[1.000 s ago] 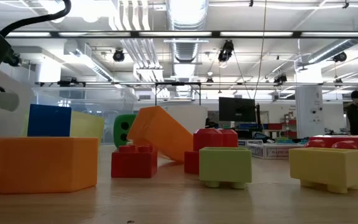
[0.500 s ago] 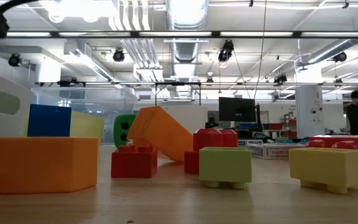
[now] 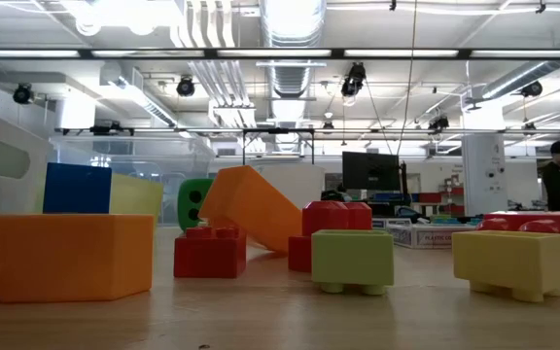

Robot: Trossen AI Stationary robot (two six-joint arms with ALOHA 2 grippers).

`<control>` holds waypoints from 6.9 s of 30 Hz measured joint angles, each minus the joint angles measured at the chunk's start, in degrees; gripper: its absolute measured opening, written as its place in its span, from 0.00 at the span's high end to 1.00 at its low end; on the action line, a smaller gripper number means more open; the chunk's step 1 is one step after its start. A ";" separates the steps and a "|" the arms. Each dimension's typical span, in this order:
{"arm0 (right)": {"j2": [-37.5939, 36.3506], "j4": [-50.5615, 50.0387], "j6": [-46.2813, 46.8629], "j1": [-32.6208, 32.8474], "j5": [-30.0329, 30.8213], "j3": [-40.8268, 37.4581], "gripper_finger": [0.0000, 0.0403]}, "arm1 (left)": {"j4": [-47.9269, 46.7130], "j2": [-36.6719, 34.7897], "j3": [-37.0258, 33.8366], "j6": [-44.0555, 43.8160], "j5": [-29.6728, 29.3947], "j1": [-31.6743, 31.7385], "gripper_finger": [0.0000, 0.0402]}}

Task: Pick & Place Toys
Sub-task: Put the blue deck of cards into the transparent bin

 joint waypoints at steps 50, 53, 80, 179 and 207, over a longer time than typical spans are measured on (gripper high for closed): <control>4.57 6.15 -28.19 1.46 -3.60 -37.51 0.02 | 17.02 -21.56 -4.18 11.10 -22.60 26.08 0.15; 8.61 6.44 -26.41 2.15 -3.59 -36.56 0.02 | 18.60 -21.56 -4.18 12.02 -22.50 26.08 0.15; 18.73 10.08 -27.62 5.93 -1.21 -36.68 0.02 | 19.27 -24.06 -4.18 18.44 -22.45 28.39 0.15; 19.63 -0.26 -30.83 4.86 12.82 3.96 0.27 | 36.33 -7.46 -1.54 -1.96 -9.58 42.25 0.17; 19.03 1.89 -29.12 4.90 12.40 4.00 0.10 | 35.78 -8.09 -1.74 0.16 -8.33 42.37 0.87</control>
